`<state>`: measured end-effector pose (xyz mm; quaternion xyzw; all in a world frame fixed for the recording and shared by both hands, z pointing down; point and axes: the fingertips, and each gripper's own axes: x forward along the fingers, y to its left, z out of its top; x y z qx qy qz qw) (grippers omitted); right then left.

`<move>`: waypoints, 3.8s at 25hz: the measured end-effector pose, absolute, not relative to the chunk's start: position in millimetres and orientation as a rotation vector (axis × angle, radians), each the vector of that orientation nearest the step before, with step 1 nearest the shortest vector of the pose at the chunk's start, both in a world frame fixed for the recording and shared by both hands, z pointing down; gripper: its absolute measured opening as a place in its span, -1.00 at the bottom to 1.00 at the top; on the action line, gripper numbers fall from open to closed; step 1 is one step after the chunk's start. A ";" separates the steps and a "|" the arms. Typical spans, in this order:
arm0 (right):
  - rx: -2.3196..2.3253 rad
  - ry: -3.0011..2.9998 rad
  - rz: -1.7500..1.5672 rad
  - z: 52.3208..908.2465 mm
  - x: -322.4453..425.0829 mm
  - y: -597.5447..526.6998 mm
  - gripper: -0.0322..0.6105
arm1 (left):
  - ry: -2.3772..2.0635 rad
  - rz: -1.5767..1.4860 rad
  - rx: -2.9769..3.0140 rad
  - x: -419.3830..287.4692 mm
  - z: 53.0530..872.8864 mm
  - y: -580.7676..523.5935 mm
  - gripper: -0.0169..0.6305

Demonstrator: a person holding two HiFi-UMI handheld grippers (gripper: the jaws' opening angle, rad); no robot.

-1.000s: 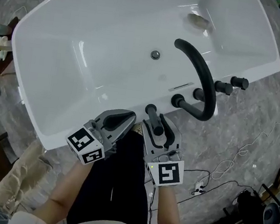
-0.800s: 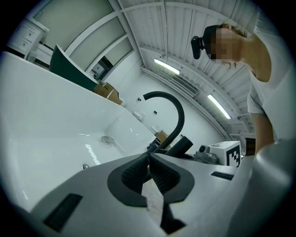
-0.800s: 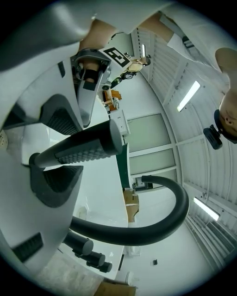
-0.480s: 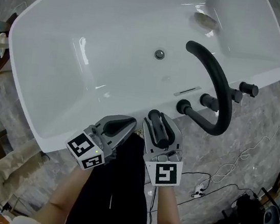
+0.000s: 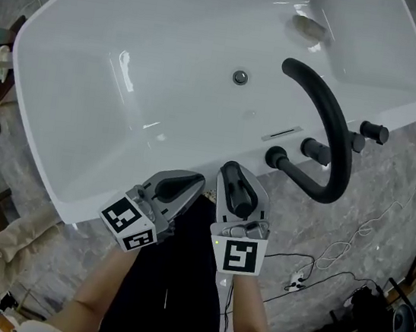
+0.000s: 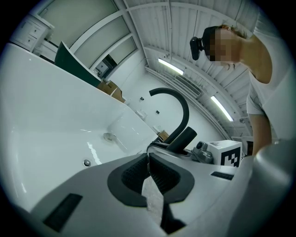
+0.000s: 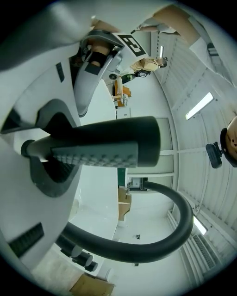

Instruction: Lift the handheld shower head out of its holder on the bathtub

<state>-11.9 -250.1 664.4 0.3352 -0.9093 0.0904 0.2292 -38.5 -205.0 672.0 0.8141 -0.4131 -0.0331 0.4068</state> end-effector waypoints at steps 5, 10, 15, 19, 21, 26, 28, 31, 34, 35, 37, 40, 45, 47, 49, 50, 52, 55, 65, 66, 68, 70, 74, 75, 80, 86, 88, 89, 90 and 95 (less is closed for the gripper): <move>0.924 -2.486 0.253 666.0 -12.4 -249.8 -0.58 | -1.037 -0.086 2.054 -36.5 669.8 -203.1 -0.89; 0.938 -2.463 0.269 667.5 -11.6 -248.2 -0.58 | -1.042 -0.081 2.059 -39.0 666.9 -201.3 -0.89; 0.945 -2.462 0.248 660.9 -8.4 -248.8 -0.58 | -1.046 -0.087 2.071 -38.5 659.8 -201.4 -0.89; 0.959 -2.469 0.249 650.5 -9.4 -247.2 -0.58 | -1.039 -0.087 2.085 -37.4 652.1 -199.1 -0.89; 0.955 -2.472 0.229 645.0 -10.2 -246.2 -0.58 | -1.038 -0.082 2.097 -37.5 647.8 -198.5 -0.89; 0.957 -2.474 0.202 632.7 -8.3 -242.9 -0.58 | -1.033 -0.092 2.107 -35.9 636.5 -196.6 -0.89; 0.964 -2.479 0.199 627.7 -7.8 -242.8 -0.58 | -1.034 -0.086 2.123 -36.8 631.9 -196.5 -0.89; 0.970 -2.489 0.187 619.5 -6.2 -242.4 -0.58 | -1.032 -0.078 2.141 -36.6 625.7 -195.6 -0.89; 0.983 -2.496 0.186 611.9 -4.2 -241.9 -0.58 | -1.030 -0.063 2.164 -35.1 618.0 -195.6 -0.89; 0.986 -2.500 0.181 608.5 -4.1 -241.5 -0.58 | -1.028 -0.066 2.166 -34.4 615.2 -195.0 -0.89; 0.993 -2.508 0.181 600.4 -3.8 -239.8 -0.58 | -1.023 -0.081 2.163 -32.2 609.5 -192.7 -0.89; 0.986 -2.509 0.170 586.5 -2.0 -237.8 -0.58 | -1.017 -0.090 2.169 -28.4 598.7 -191.2 -0.89; 0.973 -2.529 0.139 558.9 -2.0 -233.3 -0.58 | -1.004 -0.084 2.197 -24.1 576.9 -189.6 -0.89; 0.968 -2.538 0.125 548.5 -3.1 -232.0 -0.58 | -1.001 -0.089 2.208 -23.6 567.1 -190.4 -0.89; 0.968 -2.550 0.112 538.8 -3.7 -232.1 -0.58 | -0.998 -0.098 2.216 -22.1 559.3 -191.6 -0.89; 0.969 -2.555 0.108 534.6 -3.4 -232.0 -0.58 | -0.996 -0.100 2.221 -21.0 556.1 -191.9 -0.89; 0.973 -2.564 0.107 527.4 -2.7 -230.8 -0.58 | -0.992 -0.097 2.233 -19.4 550.0 -192.1 -0.89; 0.978 -2.574 0.104 517.0 -1.9 -228.2 -0.58 | -0.992 -0.092 2.248 -18.9 541.0 -191.8 -0.89; 1.014 -2.604 0.117 483.5 3.2 -227.5 -0.58 | -1.022 -0.094 2.293 -22.4 504.2 -197.0 -0.89; 1.015 -2.608 0.114 479.0 3.0 -227.5 -0.58 | -1.020 -0.095 2.299 -22.3 498.6 -197.6 -0.89; 1.021 -2.618 0.105 469.4 2.6 -228.0 -0.58 | -1.018 -0.098 2.315 -21.7 488.1 -199.3 -0.89; 1.041 -2.641 0.094 458.2 1.1 -229.9 -0.58 | -1.020 -0.101 2.329 -21.5 479.0 -202.2 -0.89; 1.058 -2.661 0.087 438.6 1.1 -231.6 -0.58 | -1.024 -0.119 2.345 -20.0 461.2 -207.9 -0.89; 1.054 -2.658 0.082 435.1 1.7 -231.2 -0.58 | -1.027 -0.117 2.351 -19.5 456.9 -208.8 -0.89; 1.073 -2.669 0.087 417.5 7.6 -224.7 -0.58 | -1.032 -0.118 2.369 -15.7 440.9 -204.1 -0.89; 1.130 -2.690 0.084 391.4 14.3 -227.1 -0.58 | -1.044 -0.122 2.379 -18.9 424.4 -202.6 -0.89; 1.151 -2.693 0.064 379.6 17.4 -229.2 -0.58 | -1.045 -0.129 2.394 -19.4 415.1 -204.7 -0.89; 1.163 -2.695 0.054 373.5 19.6 -230.1 -0.58 | -1.045 -0.131 2.403 -19.0 410.1 -206.5 -0.89; 1.176 -2.697 0.043 367.6 22.1 -230.9 -0.58 | -1.042 -0.133 2.414 -17.9 405.1 -208.6 -0.89; 1.246 -2.701 -0.012 342.4 32.8 -233.3 -0.58 | -0.988 -0.149 2.481 -7.7 381.4 -215.8 -0.89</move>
